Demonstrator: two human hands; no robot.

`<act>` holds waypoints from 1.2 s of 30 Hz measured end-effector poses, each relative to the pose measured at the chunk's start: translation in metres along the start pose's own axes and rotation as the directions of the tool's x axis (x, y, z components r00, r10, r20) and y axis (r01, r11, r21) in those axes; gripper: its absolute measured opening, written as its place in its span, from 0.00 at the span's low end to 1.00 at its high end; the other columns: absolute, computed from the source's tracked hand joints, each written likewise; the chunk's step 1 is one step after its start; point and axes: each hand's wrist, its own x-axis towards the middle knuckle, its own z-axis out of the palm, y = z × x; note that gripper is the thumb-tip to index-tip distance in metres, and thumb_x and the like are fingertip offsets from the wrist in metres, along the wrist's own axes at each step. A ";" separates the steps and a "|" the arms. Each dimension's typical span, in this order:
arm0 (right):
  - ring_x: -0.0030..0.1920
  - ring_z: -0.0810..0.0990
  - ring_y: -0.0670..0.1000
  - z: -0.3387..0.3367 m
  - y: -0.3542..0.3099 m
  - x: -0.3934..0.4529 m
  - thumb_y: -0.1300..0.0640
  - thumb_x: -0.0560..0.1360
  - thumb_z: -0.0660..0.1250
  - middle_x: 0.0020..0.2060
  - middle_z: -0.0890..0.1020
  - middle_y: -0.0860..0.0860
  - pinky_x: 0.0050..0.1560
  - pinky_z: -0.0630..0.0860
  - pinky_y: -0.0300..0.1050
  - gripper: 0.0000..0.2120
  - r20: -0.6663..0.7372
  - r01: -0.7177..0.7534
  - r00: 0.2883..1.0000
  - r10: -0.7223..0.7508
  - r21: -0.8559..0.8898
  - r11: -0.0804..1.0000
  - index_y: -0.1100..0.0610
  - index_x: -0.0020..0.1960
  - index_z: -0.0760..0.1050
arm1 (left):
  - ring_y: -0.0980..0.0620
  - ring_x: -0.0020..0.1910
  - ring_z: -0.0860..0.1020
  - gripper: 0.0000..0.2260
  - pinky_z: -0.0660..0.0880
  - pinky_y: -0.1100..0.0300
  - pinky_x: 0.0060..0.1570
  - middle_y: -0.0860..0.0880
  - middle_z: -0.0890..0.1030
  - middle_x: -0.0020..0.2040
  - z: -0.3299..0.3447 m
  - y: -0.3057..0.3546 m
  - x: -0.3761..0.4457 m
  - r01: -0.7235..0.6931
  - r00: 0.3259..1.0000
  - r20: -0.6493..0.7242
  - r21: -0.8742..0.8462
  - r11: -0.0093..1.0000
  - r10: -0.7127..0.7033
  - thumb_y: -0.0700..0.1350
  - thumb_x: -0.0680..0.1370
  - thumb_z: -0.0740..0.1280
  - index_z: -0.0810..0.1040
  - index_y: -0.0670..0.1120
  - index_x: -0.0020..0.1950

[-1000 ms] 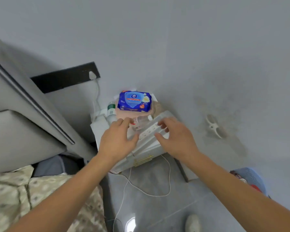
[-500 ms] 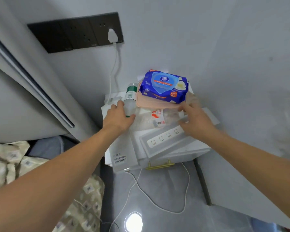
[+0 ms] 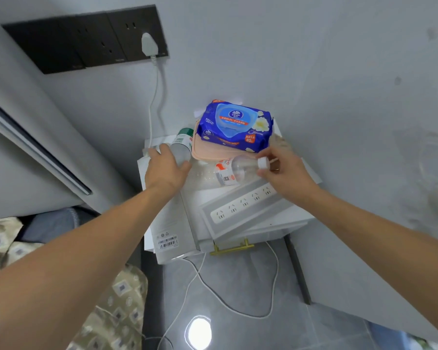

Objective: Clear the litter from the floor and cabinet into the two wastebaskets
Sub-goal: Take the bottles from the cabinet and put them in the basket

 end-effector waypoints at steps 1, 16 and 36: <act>0.48 0.80 0.42 -0.001 -0.006 -0.004 0.62 0.75 0.74 0.49 0.78 0.39 0.46 0.77 0.37 0.12 -0.016 0.004 1.000 -0.004 0.014 1.000 0.51 0.55 0.77 | 0.35 0.58 0.76 0.27 0.70 0.49 0.48 0.38 0.64 0.70 -0.006 -0.002 -0.008 -0.022 0.999 -0.025 -0.006 1.000 0.021 0.54 0.78 0.68 0.65 0.41 0.71; 0.44 0.81 0.49 -0.060 -0.153 -0.194 0.62 0.70 0.75 0.45 0.82 0.47 0.46 0.80 0.44 0.10 -0.247 -0.049 0.966 0.081 0.135 0.990 0.53 0.48 0.78 | 0.53 0.44 0.73 0.24 0.73 0.55 0.45 0.53 0.68 0.55 -0.214 0.022 -0.188 -0.456 0.888 -0.113 -0.091 0.885 0.446 0.52 0.72 0.76 0.75 0.52 0.67; 0.45 0.77 0.44 -0.218 0.066 -0.549 0.52 0.73 0.74 0.49 0.76 0.41 0.44 0.77 0.45 0.11 -0.621 -0.538 0.668 0.409 -0.023 0.843 0.47 0.52 0.75 | 0.54 0.40 0.77 0.21 0.78 0.55 0.37 0.57 0.65 0.56 0.029 0.214 -0.485 -0.750 0.433 0.504 -0.258 0.609 0.747 0.51 0.71 0.73 0.75 0.57 0.64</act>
